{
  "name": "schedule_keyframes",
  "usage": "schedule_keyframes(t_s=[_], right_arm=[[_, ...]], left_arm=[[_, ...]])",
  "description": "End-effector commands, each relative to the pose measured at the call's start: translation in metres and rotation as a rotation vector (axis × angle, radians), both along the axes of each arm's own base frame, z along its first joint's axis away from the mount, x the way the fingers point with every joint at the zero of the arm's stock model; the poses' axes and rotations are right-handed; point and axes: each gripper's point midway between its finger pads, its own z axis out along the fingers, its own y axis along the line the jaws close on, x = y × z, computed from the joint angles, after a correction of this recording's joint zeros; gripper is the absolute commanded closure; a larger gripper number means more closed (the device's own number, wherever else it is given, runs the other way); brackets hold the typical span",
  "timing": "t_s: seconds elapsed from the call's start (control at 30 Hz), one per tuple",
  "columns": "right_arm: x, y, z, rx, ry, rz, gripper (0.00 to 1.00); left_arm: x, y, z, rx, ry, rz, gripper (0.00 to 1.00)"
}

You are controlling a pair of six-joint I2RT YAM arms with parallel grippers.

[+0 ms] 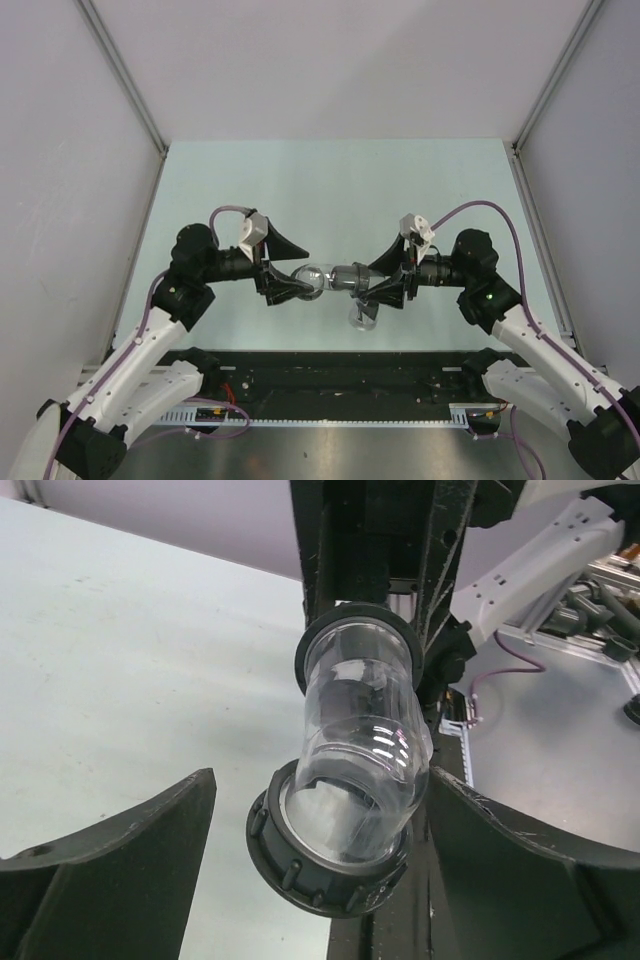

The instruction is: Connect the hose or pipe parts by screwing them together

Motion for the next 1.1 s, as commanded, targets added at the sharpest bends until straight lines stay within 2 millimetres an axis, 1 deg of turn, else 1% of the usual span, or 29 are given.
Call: schedule_keyframes(t_s=[0.0,0.1,0.2,0.23,0.27,0.3,0.33,0.4,0.43,0.47,0.5,0.57,0.6,0.63,0.67,0.7,0.73,0.77,0.83,0.87,0.9,0.93,0.97,1.0,1.03,1.07], right_arm=[[-0.011,0.003,0.034,0.06,-0.016,0.068,1.0],[-0.008,0.005,0.032,0.06,0.007,0.068,1.0],[-0.006,0.008,0.031,0.064,0.06,0.077,1.0],[-0.006,0.01,0.033,0.073,0.08,0.082,1.0],[-0.005,0.011,0.032,0.071,0.097,0.085,1.0],[-0.004,0.011,0.032,0.074,0.102,0.086,1.0],[-0.004,0.012,0.035,0.083,0.1,0.086,1.0],[-0.007,0.012,0.039,0.094,0.13,0.097,1.0],[-0.008,0.012,0.044,0.109,0.12,0.108,1.0],[-0.008,0.011,0.046,0.116,0.159,0.109,1.0],[-0.007,0.011,0.048,0.123,0.178,0.102,0.99],[0.0,0.008,0.055,0.147,0.229,0.073,0.94],[0.003,0.006,0.056,0.154,0.316,0.06,0.93],[0.007,0.005,0.058,0.164,0.362,0.05,0.91],[0.017,0.001,0.058,0.177,0.407,0.009,0.87],[0.022,0.0,0.057,0.183,0.503,-0.011,0.85],[0.027,-0.001,0.055,0.184,0.538,-0.03,0.82],[0.031,-0.003,0.053,0.185,0.549,-0.045,0.75],[0.033,-0.005,0.049,0.172,0.502,-0.07,0.66],[0.04,-0.006,0.047,0.174,0.484,-0.111,0.54],[0.043,-0.008,0.042,0.159,0.485,-0.134,0.48],[0.042,-0.012,0.043,0.155,0.424,-0.147,0.42],[0.044,-0.013,0.042,0.152,0.399,-0.165,0.28],[0.046,-0.018,0.041,0.147,0.381,-0.189,0.2],[0.043,-0.022,0.046,0.144,0.28,-0.193,0.09],[0.044,-0.026,0.05,0.148,0.221,-0.215,0.01]], left_arm=[[-0.014,-0.002,0.007,-0.009,-0.012,-0.096,0.12],[-0.016,-0.006,0.003,-0.004,-0.01,-0.119,0.14],[-0.014,-0.009,0.0,-0.006,-0.04,-0.117,0.19],[-0.015,-0.01,0.0,-0.005,-0.055,-0.122,0.27],[-0.02,-0.012,-0.001,-0.004,-0.072,-0.145,0.33],[-0.021,-0.012,-0.004,0.001,-0.106,-0.157,0.42],[-0.023,-0.013,-0.006,0.003,-0.117,-0.165,0.6],[-0.019,-0.014,-0.008,0.009,-0.144,-0.138,0.78],[-0.018,-0.014,-0.01,0.015,-0.157,-0.133,0.96],[-0.017,-0.014,-0.012,0.02,-0.169,-0.126,1.0],[-0.007,-0.013,-0.019,0.04,-0.2,-0.077,1.0],[-0.002,-0.01,-0.023,0.053,-0.255,-0.041,1.0],[-0.001,-0.009,-0.031,0.072,-0.317,-0.039,1.0],[0.001,-0.006,-0.03,0.076,-0.365,-0.009,1.0],[0.001,-0.006,-0.029,0.077,-0.4,-0.003,1.0],[0.003,-0.005,-0.03,0.082,-0.436,0.006,1.0],[0.005,-0.004,-0.027,0.079,-0.446,0.026,1.0],[0.006,-0.004,-0.025,0.076,-0.442,0.031,1.0],[0.008,-0.005,-0.016,0.06,-0.39,0.052,1.0],[0.009,-0.006,-0.016,0.057,-0.356,0.055,1.0],[0.008,-0.008,-0.01,0.04,-0.296,0.058,1.0],[0.009,-0.009,-0.01,0.032,-0.253,0.063,1.0],[0.009,-0.012,-0.01,0.026,-0.215,0.059,1.0],[0.006,-0.013,-0.008,0.006,-0.114,0.06,1.0],[0.005,-0.014,-0.008,0.001,-0.069,0.062,1.0],[0.005,-0.014,-0.007,-0.008,-0.029,0.074,1.0]])
